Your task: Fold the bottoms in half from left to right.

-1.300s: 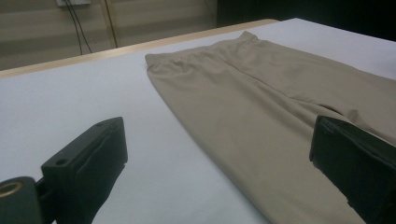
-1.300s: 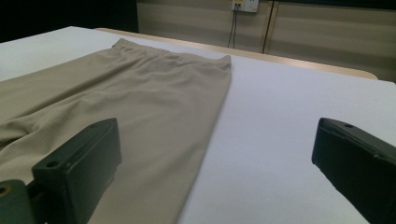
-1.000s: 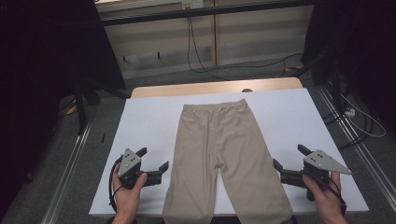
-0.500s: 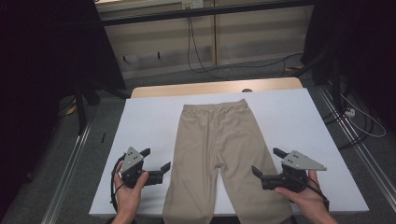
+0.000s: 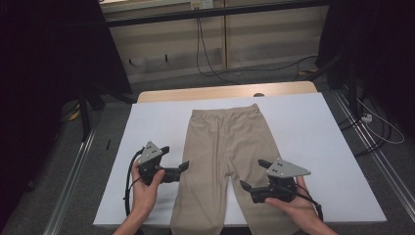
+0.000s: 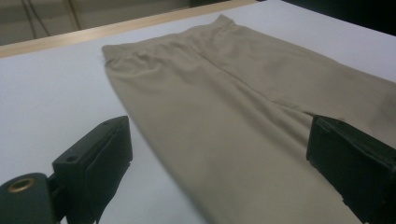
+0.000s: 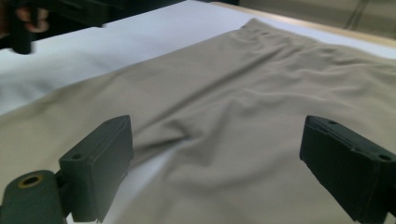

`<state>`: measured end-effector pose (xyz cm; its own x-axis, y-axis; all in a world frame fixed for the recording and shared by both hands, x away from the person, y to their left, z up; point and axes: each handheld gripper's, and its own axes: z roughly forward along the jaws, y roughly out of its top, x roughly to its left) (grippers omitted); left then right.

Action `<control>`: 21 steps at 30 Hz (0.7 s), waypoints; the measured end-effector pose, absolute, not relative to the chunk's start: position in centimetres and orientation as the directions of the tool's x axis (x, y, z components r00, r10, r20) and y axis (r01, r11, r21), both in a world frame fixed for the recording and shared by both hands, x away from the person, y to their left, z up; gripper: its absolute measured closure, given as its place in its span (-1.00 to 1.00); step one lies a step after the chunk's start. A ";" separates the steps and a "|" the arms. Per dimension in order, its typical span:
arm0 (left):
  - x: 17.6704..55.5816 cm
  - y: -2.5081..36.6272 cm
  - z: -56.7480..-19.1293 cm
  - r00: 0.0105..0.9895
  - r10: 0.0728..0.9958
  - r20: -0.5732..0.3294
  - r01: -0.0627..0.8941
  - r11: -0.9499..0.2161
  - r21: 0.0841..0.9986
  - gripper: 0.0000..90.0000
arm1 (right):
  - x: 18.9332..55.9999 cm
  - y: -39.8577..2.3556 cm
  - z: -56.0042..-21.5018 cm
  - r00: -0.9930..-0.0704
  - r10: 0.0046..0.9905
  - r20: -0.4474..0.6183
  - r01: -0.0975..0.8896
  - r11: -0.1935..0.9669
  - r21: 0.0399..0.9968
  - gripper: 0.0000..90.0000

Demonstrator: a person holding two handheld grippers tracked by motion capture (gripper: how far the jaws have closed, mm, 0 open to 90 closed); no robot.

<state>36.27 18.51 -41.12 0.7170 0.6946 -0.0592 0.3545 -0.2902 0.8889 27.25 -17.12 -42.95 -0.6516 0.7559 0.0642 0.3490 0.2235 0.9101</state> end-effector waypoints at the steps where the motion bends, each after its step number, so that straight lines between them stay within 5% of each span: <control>1: 36.7 18.3 -41.0 0.715 0.696 -0.066 0.361 -0.287 0.887 -0.84 | 27.4 -16.6 -42.9 -0.664 0.744 0.071 0.350 0.225 0.909 -0.75; 8: 39.4 17.6 -40.3 0.719 0.689 -0.088 0.380 -0.284 0.880 -0.84 | 28.0 -13.2 -42.2 -0.731 0.681 0.045 0.360 0.328 0.873 -0.52; 21: 43.2 16.2 -40.4 0.688 0.723 -0.060 0.383 -0.291 0.877 -0.84 | 29.1 -7.8 -42.5 -0.815 0.563 0.134 0.410 0.399 0.820 -0.48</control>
